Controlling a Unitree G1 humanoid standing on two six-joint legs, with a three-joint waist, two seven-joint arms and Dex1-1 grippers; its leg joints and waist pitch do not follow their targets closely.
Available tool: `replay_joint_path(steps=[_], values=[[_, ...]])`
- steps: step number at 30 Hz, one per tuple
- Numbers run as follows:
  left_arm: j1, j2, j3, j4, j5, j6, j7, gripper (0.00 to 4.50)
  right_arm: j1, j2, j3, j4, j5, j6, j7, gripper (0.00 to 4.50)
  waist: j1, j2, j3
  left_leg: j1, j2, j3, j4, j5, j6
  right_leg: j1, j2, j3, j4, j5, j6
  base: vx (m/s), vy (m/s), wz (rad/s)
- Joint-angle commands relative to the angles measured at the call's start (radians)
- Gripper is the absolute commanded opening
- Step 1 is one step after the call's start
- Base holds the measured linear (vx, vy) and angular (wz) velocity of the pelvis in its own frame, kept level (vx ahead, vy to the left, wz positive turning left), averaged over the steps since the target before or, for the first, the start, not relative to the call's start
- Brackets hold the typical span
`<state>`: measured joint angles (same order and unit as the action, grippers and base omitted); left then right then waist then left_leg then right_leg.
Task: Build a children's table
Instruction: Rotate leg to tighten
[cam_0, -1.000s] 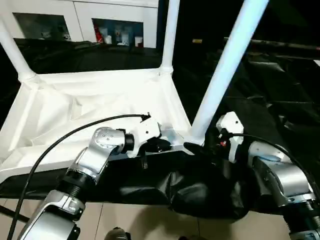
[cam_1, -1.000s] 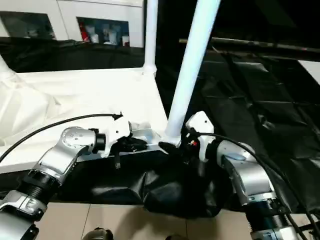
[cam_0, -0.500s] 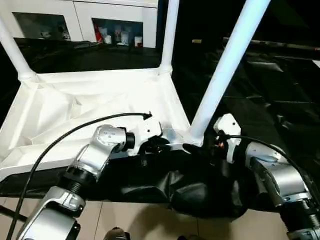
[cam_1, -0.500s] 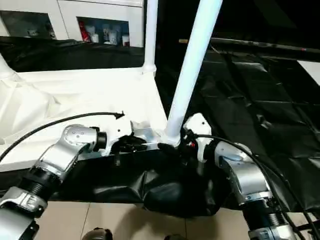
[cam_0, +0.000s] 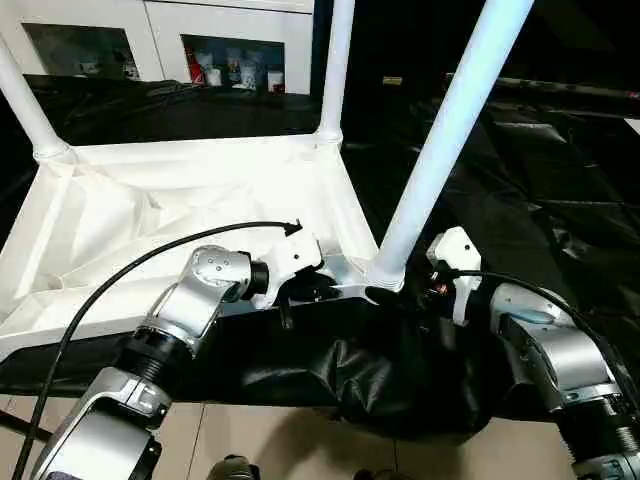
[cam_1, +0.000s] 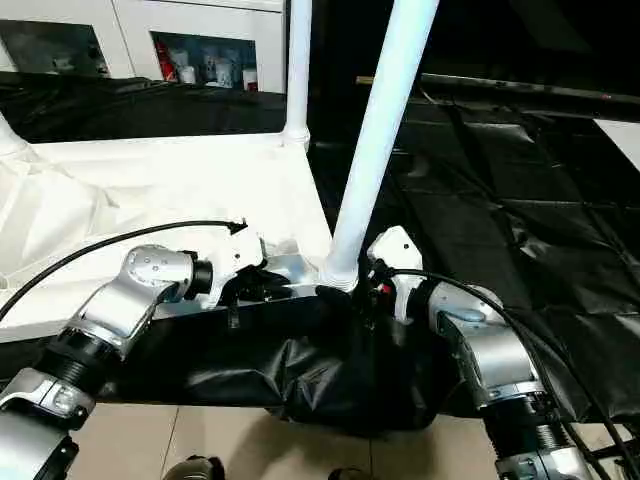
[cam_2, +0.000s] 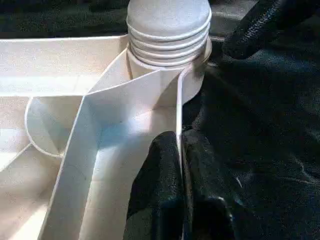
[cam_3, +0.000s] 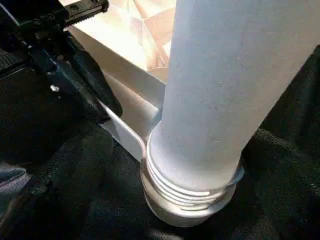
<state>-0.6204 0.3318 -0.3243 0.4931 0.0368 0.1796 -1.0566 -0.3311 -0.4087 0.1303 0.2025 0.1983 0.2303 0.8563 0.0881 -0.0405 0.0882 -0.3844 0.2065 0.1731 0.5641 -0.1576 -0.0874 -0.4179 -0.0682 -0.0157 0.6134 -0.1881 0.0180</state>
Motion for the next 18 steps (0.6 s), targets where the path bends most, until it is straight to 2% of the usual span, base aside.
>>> replay_joint_path(steps=[1, 4, 14, 18], values=[[0.009, 0.023, -0.004, 0.047, 0.031, 0.045, 0.023, 0.13, -0.004, -0.003, 0.011, 0.0, -0.002, -0.003, 0.017, 4.5, -0.001, -0.008, -0.047, 0.014, 0.017, 0.0, -0.07, -0.305, 0.019, 0.032, -0.054, 0.027, -0.097, -0.377, -0.15, 0.0, 0.0, 0.0], [0.009, 0.027, -0.012, 0.023, 0.025, 0.086, 0.0, 0.13, -0.004, 0.001, 0.014, 0.003, -0.005, -0.008, 0.018, 4.5, 0.0, -0.007, -0.048, 0.013, 0.018, 0.0, -0.071, -0.299, 0.02, 0.032, -0.054, 0.027, -0.096, -0.367, -0.155, 0.0, 0.0, 0.0], [0.022, 0.041, -0.03, 0.0, 0.043, 0.048, 0.005, 0.13, -0.014, 0.007, 0.025, 0.017, -0.012, -0.016, 0.024, 4.5, -0.003, -0.008, -0.052, 0.012, 0.017, 0.002, -0.069, -0.279, 0.021, 0.036, -0.053, 0.027, -0.091, -0.312, -0.166, 0.0, 0.0, 0.0], [0.029, 0.039, -0.028, -0.011, 0.033, 0.036, -0.003, 0.13, -0.034, 0.012, 0.032, 0.063, -0.052, -0.038, -0.013, 4.5, -0.003, -0.007, -0.054, 0.012, 0.017, 0.003, -0.068, -0.269, 0.018, 0.036, -0.052, 0.027, -0.088, -0.291, -0.176, 0.0, 0.0, 0.0]])
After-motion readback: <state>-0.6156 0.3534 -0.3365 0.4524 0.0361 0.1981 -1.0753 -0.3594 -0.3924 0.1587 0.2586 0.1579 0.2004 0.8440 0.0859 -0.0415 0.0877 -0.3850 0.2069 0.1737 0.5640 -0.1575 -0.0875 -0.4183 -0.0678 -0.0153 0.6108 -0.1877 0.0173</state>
